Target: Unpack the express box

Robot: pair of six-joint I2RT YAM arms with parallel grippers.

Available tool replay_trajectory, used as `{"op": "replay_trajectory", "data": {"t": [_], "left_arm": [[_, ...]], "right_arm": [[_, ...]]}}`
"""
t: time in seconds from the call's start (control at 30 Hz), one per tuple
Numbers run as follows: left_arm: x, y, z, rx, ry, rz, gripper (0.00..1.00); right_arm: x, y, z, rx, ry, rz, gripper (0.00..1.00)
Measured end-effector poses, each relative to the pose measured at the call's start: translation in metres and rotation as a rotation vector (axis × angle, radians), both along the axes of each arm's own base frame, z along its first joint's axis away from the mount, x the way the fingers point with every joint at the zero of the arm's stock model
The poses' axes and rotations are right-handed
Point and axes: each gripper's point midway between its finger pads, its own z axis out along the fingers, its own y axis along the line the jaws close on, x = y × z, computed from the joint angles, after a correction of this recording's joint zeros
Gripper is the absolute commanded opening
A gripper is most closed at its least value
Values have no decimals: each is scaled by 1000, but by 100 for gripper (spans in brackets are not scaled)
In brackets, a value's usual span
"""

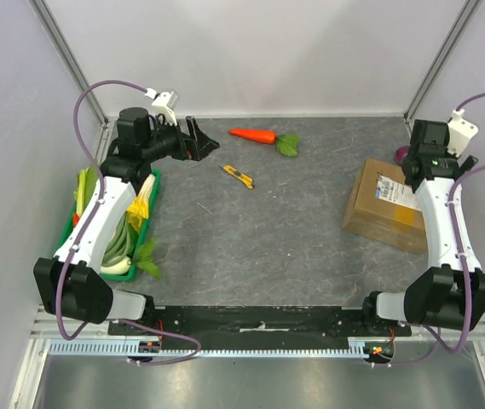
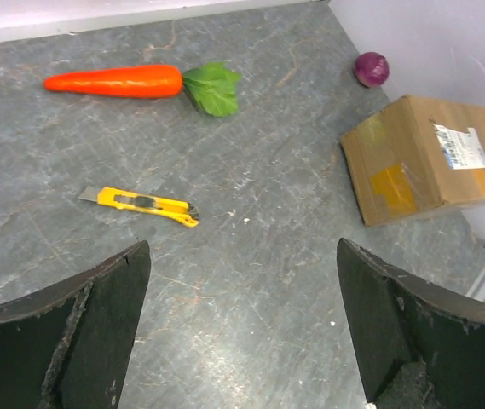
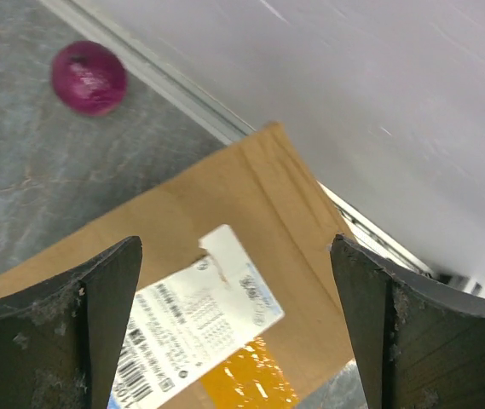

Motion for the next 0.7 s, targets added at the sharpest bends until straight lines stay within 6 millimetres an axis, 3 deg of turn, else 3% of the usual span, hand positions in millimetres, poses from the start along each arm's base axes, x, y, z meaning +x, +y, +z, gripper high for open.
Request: {"op": "replay_trajectory", "data": {"t": [0.27,0.43,0.7], "left_arm": [[-5,-16,-8,-72,73,-83,92],[1,-23,-17,-110,124,-103,89],[8,-30,-26,-138,179,-130,88]], "right_arm": [[-59,-48,-9,14,-32,-266,97],[-84,-61,-24,42,-58,-387,94],[-111,-68,-62,101,-53,-510,63]]}}
